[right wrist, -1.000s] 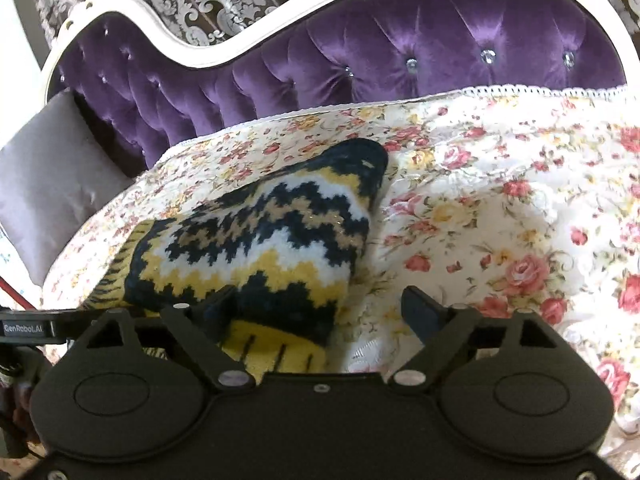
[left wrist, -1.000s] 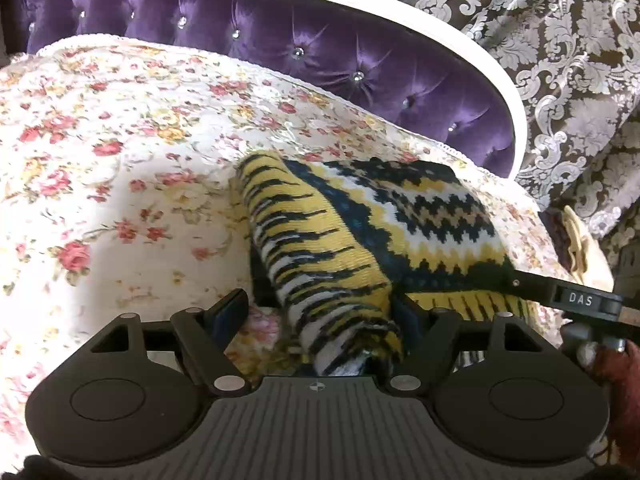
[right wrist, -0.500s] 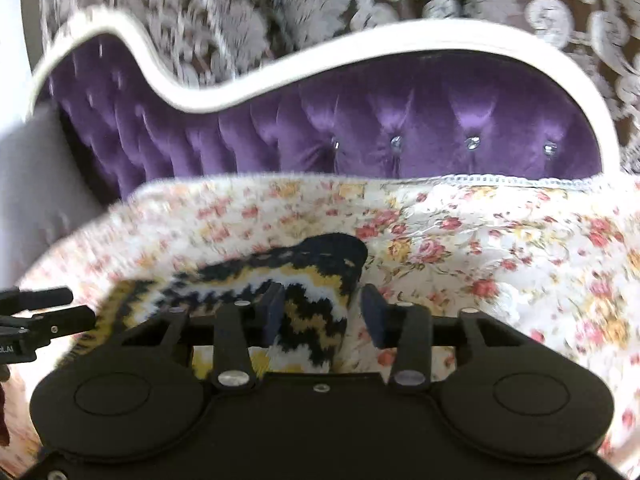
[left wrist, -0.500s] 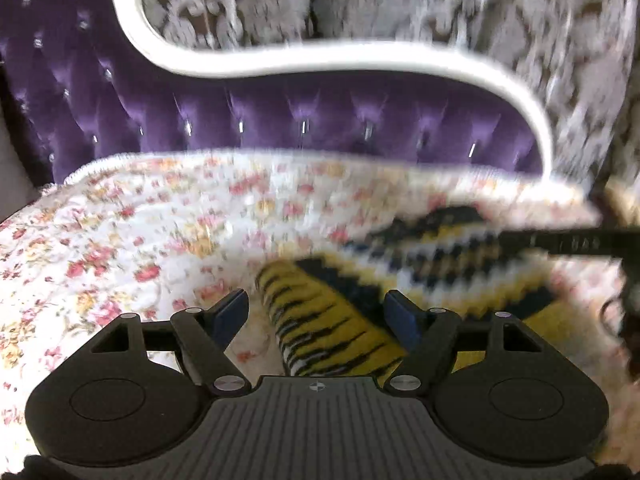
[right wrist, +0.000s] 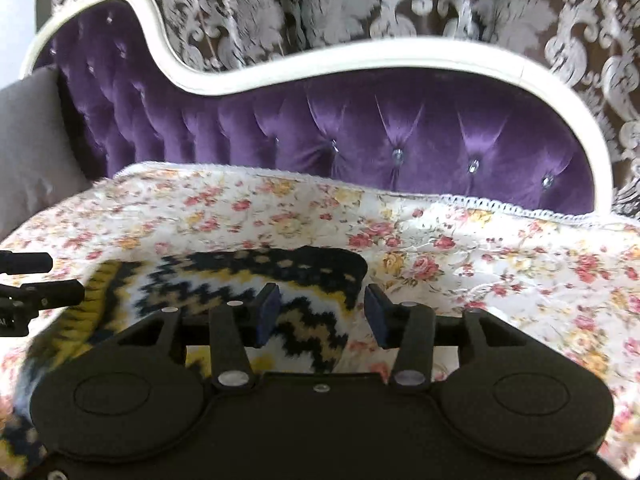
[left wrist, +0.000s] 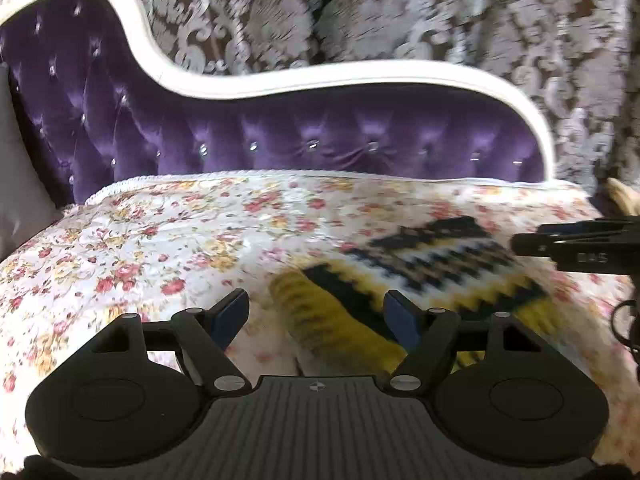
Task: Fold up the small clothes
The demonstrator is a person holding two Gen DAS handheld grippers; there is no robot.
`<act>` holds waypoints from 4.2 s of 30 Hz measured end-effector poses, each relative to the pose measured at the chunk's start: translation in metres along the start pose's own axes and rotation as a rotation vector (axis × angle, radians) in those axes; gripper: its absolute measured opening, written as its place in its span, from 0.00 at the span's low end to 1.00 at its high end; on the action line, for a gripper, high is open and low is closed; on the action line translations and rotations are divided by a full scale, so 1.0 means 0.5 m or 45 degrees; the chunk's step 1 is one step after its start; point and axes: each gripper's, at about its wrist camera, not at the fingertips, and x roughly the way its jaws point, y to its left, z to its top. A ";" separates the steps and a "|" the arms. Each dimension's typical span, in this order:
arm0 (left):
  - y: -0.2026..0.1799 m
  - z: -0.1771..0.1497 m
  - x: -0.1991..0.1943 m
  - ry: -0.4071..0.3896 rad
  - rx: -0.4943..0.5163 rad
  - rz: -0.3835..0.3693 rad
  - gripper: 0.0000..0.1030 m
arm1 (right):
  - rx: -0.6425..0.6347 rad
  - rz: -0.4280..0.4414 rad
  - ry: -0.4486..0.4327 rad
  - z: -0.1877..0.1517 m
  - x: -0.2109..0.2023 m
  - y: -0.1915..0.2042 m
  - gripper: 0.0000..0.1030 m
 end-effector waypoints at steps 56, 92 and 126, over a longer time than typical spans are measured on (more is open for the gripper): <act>-0.042 -0.157 -0.265 0.054 -0.238 0.133 0.95 | 0.122 -0.062 -0.017 -0.184 -0.341 0.171 1.00; -0.068 -0.164 -0.248 0.190 -0.237 0.089 0.95 | 0.112 -0.059 0.082 -0.208 -0.347 0.179 1.00; -0.080 -0.141 -0.254 0.251 -0.269 0.207 0.93 | 0.061 -0.122 0.101 -0.191 -0.346 0.197 0.99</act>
